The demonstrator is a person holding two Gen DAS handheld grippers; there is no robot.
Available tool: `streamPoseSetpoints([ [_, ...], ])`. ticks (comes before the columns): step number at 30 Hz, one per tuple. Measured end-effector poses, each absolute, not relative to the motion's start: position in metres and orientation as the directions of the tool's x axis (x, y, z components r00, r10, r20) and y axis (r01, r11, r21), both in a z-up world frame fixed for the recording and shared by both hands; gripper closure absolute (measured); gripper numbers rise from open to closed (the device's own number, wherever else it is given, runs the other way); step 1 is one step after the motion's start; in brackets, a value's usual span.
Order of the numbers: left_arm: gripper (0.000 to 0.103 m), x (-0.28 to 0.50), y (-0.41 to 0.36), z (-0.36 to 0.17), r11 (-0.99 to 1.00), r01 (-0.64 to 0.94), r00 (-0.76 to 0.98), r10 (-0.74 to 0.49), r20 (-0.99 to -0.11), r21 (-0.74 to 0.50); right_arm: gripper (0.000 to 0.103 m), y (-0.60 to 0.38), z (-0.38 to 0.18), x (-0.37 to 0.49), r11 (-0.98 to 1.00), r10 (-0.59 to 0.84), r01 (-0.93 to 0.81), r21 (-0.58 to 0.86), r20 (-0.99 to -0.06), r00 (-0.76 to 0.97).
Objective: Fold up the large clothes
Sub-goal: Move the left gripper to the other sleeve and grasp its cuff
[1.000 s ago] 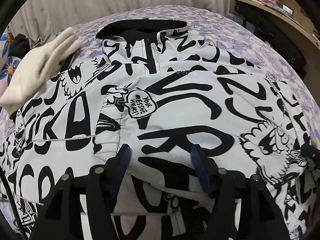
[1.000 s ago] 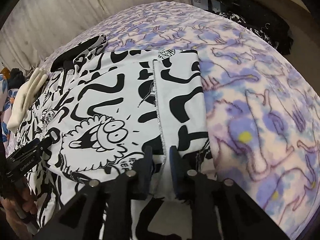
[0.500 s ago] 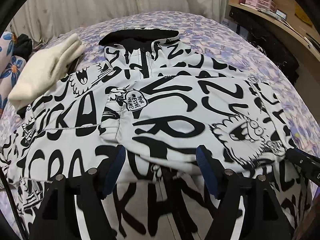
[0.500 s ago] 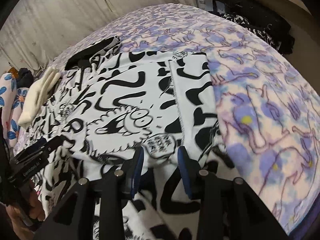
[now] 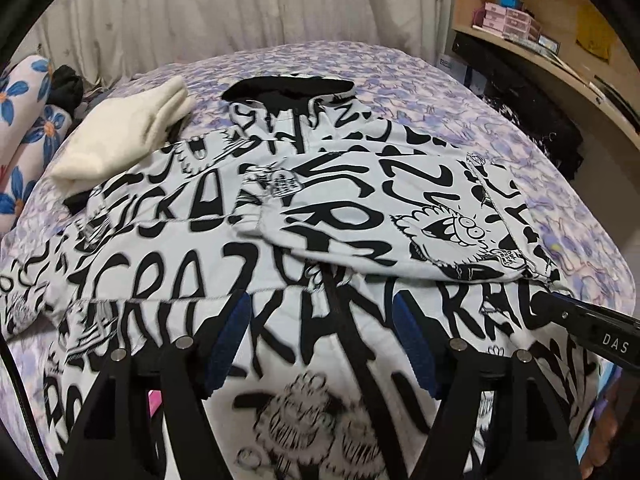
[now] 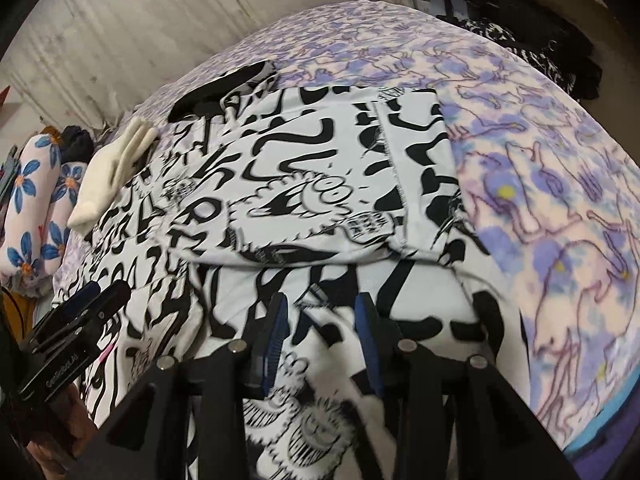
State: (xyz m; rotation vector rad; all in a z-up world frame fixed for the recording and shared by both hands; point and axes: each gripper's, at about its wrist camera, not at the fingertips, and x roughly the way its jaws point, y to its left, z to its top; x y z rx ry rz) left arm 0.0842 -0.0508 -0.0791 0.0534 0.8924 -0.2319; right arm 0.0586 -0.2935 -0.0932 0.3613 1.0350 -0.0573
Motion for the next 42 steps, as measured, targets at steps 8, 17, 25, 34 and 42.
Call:
streamPoseSetpoints([
  [8,0.031,0.056,0.001,-0.064,0.989,0.144,0.628,-0.119,-0.769,-0.036,0.068,-0.258,-0.073,0.050,0.954,0.134,0.157,0.254,-0.834,0.535],
  [17,0.031,0.041,0.077,-0.052,0.997,0.020,0.653,-0.070,-0.754,-0.076,0.068,-0.195,-0.052,0.057,0.976,0.157,0.040,0.214,-0.820,0.550],
  [25,0.030,0.032,0.155,-0.054,0.989,-0.102,0.665,-0.014,-0.747,-0.109,0.068,-0.125,-0.046,0.079,0.966,0.242,-0.064,0.250,-0.789,0.564],
  [34,0.028,0.031,0.263,-0.075,0.946,-0.260,0.654,0.026,-0.756,-0.192,0.068,-0.033,-0.051,0.104,0.957,0.290,-0.188,0.222,-0.784,0.548],
  [42,0.028,0.044,0.343,-0.114,0.868,-0.341,0.655,-0.057,-0.753,-0.361,0.068,0.030,-0.075,0.131,0.948,0.306,-0.242,0.209,-0.811,0.499],
])
